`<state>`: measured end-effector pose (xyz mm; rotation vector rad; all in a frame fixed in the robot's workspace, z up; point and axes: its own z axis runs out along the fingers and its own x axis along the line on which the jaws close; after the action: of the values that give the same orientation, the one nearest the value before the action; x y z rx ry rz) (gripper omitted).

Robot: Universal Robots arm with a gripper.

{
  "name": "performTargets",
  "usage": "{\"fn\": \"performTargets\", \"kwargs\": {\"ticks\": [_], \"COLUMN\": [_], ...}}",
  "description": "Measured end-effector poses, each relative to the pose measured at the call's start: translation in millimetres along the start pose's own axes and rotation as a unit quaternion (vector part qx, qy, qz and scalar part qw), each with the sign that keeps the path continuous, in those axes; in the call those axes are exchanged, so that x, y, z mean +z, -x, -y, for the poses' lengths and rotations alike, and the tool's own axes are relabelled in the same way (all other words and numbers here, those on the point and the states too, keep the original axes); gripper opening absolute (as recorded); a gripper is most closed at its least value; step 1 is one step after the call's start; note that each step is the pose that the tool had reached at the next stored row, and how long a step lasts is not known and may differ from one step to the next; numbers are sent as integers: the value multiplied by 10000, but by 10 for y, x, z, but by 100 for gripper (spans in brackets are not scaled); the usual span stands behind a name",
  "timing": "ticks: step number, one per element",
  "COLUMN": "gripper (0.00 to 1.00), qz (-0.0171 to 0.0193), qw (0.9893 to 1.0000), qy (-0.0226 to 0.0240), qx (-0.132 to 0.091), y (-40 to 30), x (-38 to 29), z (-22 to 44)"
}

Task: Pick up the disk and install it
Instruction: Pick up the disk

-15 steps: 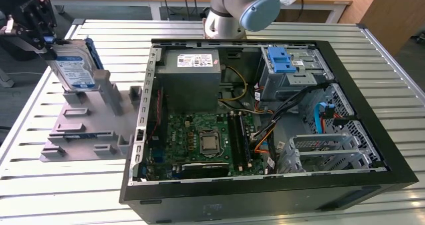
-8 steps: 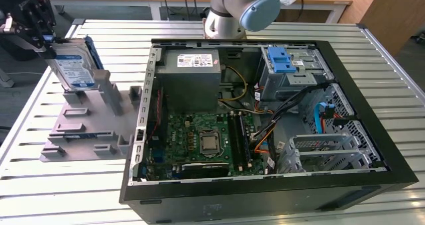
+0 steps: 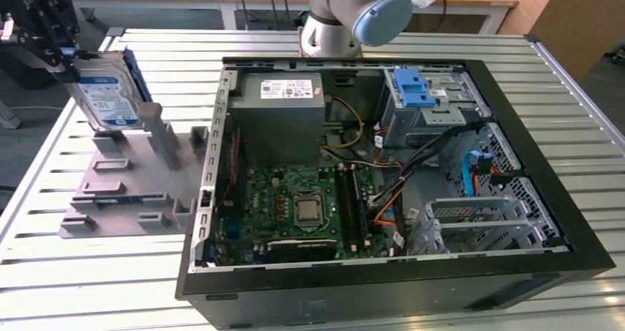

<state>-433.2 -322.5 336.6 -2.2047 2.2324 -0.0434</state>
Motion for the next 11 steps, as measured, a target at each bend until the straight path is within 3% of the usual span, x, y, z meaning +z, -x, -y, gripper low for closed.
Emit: {"fn": "performTargets", "kwargs": {"ticks": [11], "gripper": [36], "qz": [0], "qw": [10000], "qy": [-8], "qx": [0], "y": [-1], "x": [-79], "z": [0]}}
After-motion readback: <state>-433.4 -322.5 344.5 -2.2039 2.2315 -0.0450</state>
